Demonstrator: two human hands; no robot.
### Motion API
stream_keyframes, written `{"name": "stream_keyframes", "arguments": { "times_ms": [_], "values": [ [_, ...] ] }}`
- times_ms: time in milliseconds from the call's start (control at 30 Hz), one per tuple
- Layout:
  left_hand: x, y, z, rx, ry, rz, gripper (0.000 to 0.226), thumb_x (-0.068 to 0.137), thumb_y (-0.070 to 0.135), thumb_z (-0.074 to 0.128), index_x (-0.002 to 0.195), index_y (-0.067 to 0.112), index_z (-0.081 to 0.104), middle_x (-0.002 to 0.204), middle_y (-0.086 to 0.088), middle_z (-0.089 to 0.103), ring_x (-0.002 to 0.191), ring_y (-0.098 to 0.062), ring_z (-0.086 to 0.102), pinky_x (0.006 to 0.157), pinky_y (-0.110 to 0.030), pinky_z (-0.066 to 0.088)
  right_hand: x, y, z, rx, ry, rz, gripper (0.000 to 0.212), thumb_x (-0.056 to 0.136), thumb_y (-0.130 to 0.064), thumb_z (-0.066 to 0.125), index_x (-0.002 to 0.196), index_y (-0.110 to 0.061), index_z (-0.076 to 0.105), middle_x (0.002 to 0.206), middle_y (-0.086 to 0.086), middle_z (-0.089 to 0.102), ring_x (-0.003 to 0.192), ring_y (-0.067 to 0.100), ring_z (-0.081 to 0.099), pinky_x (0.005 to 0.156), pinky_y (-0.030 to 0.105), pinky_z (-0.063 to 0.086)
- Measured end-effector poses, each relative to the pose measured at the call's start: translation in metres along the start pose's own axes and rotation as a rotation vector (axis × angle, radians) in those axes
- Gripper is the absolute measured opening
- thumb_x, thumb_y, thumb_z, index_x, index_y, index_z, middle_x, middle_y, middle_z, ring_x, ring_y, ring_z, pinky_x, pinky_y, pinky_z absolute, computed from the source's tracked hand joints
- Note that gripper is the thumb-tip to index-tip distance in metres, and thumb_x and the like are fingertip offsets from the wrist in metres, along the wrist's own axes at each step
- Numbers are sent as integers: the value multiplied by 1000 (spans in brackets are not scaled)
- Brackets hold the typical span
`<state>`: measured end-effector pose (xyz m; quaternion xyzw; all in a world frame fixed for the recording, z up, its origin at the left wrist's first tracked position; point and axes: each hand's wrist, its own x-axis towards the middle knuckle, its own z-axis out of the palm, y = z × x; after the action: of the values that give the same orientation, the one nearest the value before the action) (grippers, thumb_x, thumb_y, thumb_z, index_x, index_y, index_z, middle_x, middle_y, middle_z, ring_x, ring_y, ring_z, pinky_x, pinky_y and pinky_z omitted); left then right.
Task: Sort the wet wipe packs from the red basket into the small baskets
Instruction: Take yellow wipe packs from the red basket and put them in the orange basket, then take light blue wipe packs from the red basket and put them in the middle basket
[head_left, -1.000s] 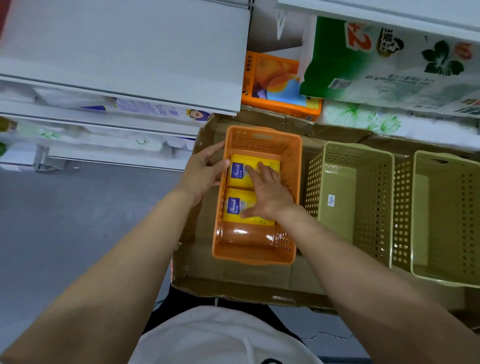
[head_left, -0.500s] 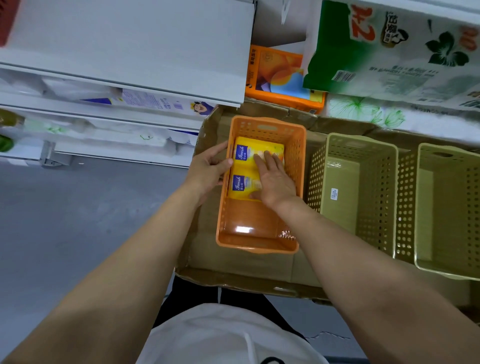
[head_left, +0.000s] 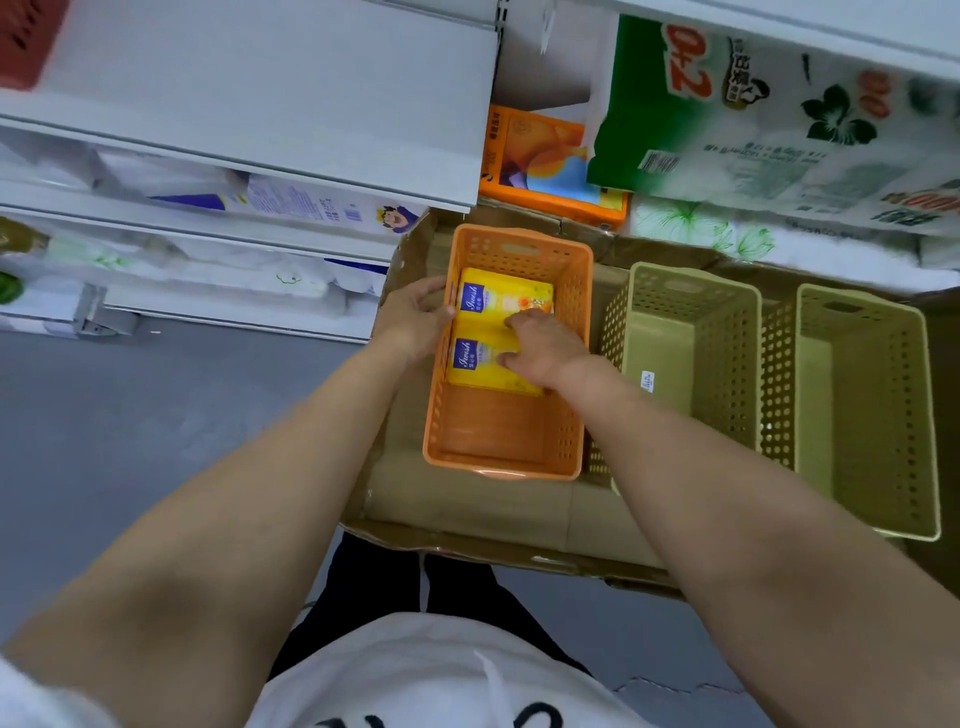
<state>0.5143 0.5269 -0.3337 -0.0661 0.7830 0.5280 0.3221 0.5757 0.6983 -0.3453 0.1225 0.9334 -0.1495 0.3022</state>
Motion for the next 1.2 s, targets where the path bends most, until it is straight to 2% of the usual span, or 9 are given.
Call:
{"name": "stream_keyframes", "arguments": {
  "times_ms": [133, 233, 300, 467, 600, 700, 800, 1000, 1200],
  "values": [
    [-15, 12, -15, 182, -52, -27, 36, 93, 24, 63, 129, 22, 60, 118, -6, 66, 93, -17, 65, 71, -32, 56, -20, 4, -30, -63, -29, -42, 54, 94, -39, 61, 143, -18, 48, 146, 7, 49, 132, 29, 47, 105, 39, 43],
    [-34, 25, -37, 308, -87, 19, 40, 93, 27, 64, 130, 13, 59, 126, -8, 62, 112, -25, 60, 96, -43, 52, -44, 2, -59, -93, 37, -45, 49, 95, -37, 58, 141, -21, 51, 144, 6, 52, 129, 27, 50, 101, 37, 45],
    [-48, 38, -59, 386, -61, 97, 40, 93, 27, 63, 131, 14, 59, 128, -7, 62, 118, -25, 58, 102, -42, 47, -65, -4, -75, -103, 131, -45, 47, 95, -36, 58, 139, -21, 52, 142, 6, 54, 128, 27, 51, 101, 37, 45],
    [-88, 62, -139, 475, -15, 317, 33, 92, 32, 62, 124, 25, 63, 111, 6, 67, 99, -12, 61, 75, -22, 42, -125, -46, -103, -63, 353, -41, 48, 93, -35, 62, 138, -22, 53, 139, 4, 56, 128, 24, 51, 101, 38, 45],
    [-124, 56, -225, 555, 9, 485, 32, 92, 28, 64, 124, 24, 63, 114, 7, 67, 90, -7, 63, 77, -24, 46, -172, -113, -104, -27, 530, -41, 46, 93, -34, 63, 137, -23, 54, 139, 0, 55, 130, 20, 48, 103, 36, 42],
    [-143, 46, -297, 616, 58, 579, 33, 91, 29, 65, 124, 25, 64, 117, 7, 66, 96, -6, 64, 89, -30, 48, -195, -176, -98, 45, 639, -48, 44, 92, -32, 65, 135, -24, 56, 137, -3, 57, 129, 18, 49, 103, 35, 42],
    [-151, 40, -360, 696, 137, 645, 36, 92, 32, 64, 127, 25, 61, 120, 5, 64, 105, -10, 62, 94, -35, 48, -197, -241, -93, 91, 725, -86, 43, 91, -29, 68, 132, -21, 60, 136, 0, 59, 129, 19, 49, 104, 30, 37],
    [-139, 44, -465, 849, 286, 692, 40, 93, 33, 62, 131, 23, 57, 129, 3, 58, 122, -20, 51, 96, -35, 44, -162, -365, -109, 141, 760, -233, 43, 92, -32, 66, 133, -21, 60, 140, 0, 55, 131, 15, 46, 101, 13, 26],
    [-80, 68, -545, 852, 414, 746, 41, 91, 31, 66, 129, 18, 61, 128, -3, 59, 120, -25, 51, 101, -39, 41, -87, -438, -152, 124, 782, -314, 44, 96, -43, 57, 137, -27, 55, 146, -5, 49, 136, 11, 39, 107, 21, 28]
  ]
}}
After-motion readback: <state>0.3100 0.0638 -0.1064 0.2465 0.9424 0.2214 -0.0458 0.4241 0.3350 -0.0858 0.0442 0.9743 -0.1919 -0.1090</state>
